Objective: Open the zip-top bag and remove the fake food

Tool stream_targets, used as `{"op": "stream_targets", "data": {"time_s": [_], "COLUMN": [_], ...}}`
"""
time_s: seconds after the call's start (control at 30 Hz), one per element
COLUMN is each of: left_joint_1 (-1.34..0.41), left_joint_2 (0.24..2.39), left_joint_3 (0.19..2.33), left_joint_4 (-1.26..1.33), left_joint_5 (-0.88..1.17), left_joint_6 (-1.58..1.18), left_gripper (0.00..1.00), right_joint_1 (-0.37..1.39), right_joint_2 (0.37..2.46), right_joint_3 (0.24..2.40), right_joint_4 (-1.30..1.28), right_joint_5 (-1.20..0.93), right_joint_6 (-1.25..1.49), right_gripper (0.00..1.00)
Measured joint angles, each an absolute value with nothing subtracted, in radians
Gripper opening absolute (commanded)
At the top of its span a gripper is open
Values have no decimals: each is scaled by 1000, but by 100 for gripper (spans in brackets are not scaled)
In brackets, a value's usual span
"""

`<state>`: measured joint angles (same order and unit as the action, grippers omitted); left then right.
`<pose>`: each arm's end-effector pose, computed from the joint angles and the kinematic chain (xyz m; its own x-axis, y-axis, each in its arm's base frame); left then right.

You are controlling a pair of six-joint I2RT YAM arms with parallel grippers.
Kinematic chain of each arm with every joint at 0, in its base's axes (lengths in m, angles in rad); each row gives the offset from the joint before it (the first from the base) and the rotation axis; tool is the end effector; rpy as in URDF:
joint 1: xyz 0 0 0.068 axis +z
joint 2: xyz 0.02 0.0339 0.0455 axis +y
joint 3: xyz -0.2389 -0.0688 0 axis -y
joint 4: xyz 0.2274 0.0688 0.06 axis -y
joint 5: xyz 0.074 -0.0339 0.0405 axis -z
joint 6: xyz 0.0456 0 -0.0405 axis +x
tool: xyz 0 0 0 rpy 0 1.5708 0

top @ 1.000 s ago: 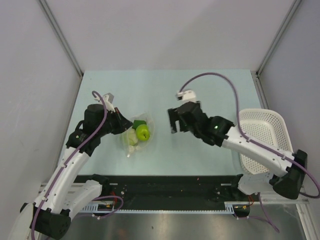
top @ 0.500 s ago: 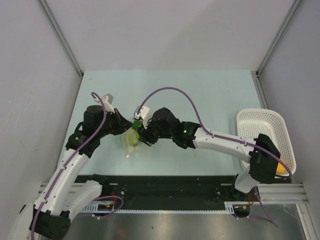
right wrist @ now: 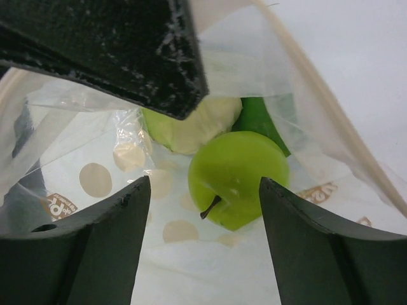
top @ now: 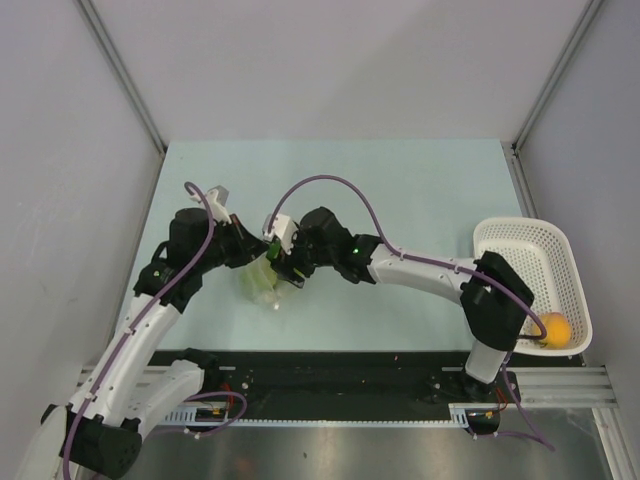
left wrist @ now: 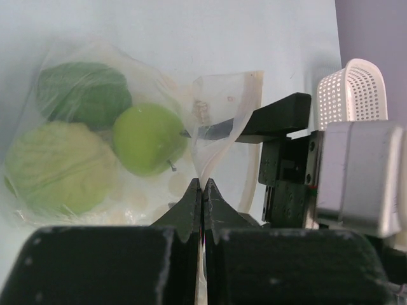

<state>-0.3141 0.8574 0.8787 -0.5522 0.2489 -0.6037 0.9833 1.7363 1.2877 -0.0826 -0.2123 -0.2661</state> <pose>0.1788 -0.0699 0.2991 -0.6811 -0.3572 -0.6391 0.1395 0.7936 -0.5922 0.2096 0.3320 0.2445 -0.0305 -0.5095 -0.8599 -0.9560 0.2660 -0.1238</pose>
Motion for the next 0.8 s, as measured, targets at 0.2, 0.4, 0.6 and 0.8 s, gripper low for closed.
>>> {"op": "stream_targets", "data": {"time_s": [0.2, 0.4, 0.6, 0.8], "left_joint_1": [-314, -311, -315, -313], "left_joint_2": [877, 899, 905, 910], "left_joint_3": [879, 879, 877, 867], "left_joint_4": [-533, -534, -546, -567], "left_joint_5": [262, 250, 245, 223], "left_joint_6": [-613, -622, -624, -620], "left_gripper": [0, 0, 0, 0], "right_joint_1": [984, 987, 991, 999], "right_joint_2": [1789, 1858, 1909, 1938], "right_joint_3": [1291, 1292, 1306, 1308], "right_joint_4": [-72, 6, 72, 94], "right_joint_5": [-212, -169, -107, -88], "right_joint_6": [-301, -313, -319, -315], "right_gripper": [81, 90, 91, 92]}}
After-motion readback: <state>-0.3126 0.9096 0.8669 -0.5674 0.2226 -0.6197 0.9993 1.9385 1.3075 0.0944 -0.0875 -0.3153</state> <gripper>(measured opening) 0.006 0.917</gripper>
